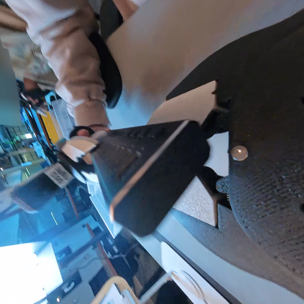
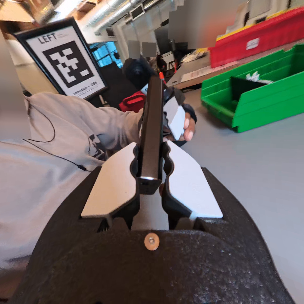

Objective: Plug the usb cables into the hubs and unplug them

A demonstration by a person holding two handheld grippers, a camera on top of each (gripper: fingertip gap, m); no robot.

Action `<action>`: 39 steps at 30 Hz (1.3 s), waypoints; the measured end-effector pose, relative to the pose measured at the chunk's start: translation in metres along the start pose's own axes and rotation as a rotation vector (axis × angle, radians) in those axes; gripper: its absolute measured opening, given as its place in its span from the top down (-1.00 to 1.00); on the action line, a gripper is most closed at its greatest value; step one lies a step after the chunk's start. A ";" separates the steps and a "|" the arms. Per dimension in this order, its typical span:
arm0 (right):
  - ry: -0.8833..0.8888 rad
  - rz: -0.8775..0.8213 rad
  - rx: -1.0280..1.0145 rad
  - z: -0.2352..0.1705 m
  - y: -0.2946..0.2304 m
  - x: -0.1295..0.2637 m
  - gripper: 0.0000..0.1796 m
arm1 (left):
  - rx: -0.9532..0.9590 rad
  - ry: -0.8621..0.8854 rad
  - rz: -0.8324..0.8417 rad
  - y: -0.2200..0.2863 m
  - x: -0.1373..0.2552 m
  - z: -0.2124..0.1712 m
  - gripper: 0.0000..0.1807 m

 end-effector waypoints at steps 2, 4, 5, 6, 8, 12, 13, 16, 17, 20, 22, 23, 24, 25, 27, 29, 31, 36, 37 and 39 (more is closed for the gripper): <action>-0.057 -0.100 0.083 0.009 0.006 0.019 0.70 | 0.029 -0.017 0.053 -0.013 0.003 -0.005 0.57; -0.105 -0.210 0.160 0.021 0.011 0.038 0.70 | 0.072 -0.014 0.084 -0.024 0.007 -0.008 0.66; -0.117 -0.264 0.191 0.028 0.012 0.049 0.70 | 0.084 -0.007 0.106 -0.029 0.009 -0.008 0.70; -0.123 -0.316 0.217 0.036 0.014 0.061 0.70 | 0.091 -0.009 0.137 -0.034 0.010 -0.010 0.74; -0.148 -0.453 0.275 0.055 0.017 0.091 0.69 | 0.104 -0.018 0.196 -0.045 0.015 -0.012 0.83; -0.221 -0.809 0.343 0.089 0.035 0.168 0.69 | 0.146 0.004 0.266 -0.059 0.023 -0.013 1.00; -0.238 -0.870 0.332 0.094 0.041 0.187 0.70 | 0.151 0.005 0.280 -0.062 0.024 -0.013 1.00; -0.299 -1.012 0.248 0.098 0.062 0.243 0.70 | 0.147 -0.006 0.303 -0.066 0.026 -0.016 1.00; -0.318 -1.056 0.208 0.096 0.070 0.261 0.70 | 0.145 -0.007 0.303 -0.066 0.026 -0.016 1.00; -0.350 -1.193 0.043 0.082 0.095 0.310 0.70 | 0.149 -0.005 0.290 -0.063 0.025 -0.014 1.00; -0.341 -1.256 -0.072 0.067 0.109 0.337 0.70 | 0.162 0.010 0.280 -0.061 0.025 -0.012 1.00; -0.317 -1.272 -0.148 0.058 0.114 0.348 0.69 | 0.172 0.017 0.277 -0.061 0.025 -0.011 1.00; -0.295 -1.288 -0.225 0.048 0.119 0.358 0.69 | 0.185 0.023 0.277 -0.061 0.026 -0.010 1.00; -0.281 -1.298 -0.296 0.039 0.124 0.366 0.70 | 0.197 0.026 0.280 -0.062 0.026 -0.010 1.00; -0.281 -1.307 -0.425 0.020 0.132 0.375 0.70 | 0.209 0.016 0.305 -0.067 0.027 -0.013 1.00; -0.288 -1.303 -0.518 0.007 0.142 0.377 0.70 | 0.194 -0.017 0.342 -0.071 0.028 -0.018 1.00; -0.298 -1.244 -0.611 -0.003 0.152 0.368 0.70 | 0.169 -0.058 0.380 -0.075 0.028 -0.024 1.00; -0.320 -1.167 -0.754 -0.019 0.174 0.360 0.70 | 0.136 -0.137 0.481 -0.083 0.032 -0.033 1.00; -0.346 -1.160 -0.781 -0.022 0.175 0.362 0.70 | 0.137 -0.139 0.494 -0.084 0.033 -0.033 1.00; -0.488 -1.232 -0.764 -0.032 0.176 0.374 0.65 | 0.145 -0.137 0.505 -0.087 0.034 -0.033 1.00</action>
Point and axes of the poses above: each gripper's, where its closed fingertips meet, x back along the fingers, z out of its top, y = z × x across the jaws, the point moved 2 cm from there along x, back along the fingers, and after that the axes turned 10 degrees about x, right-handed, at the moved point
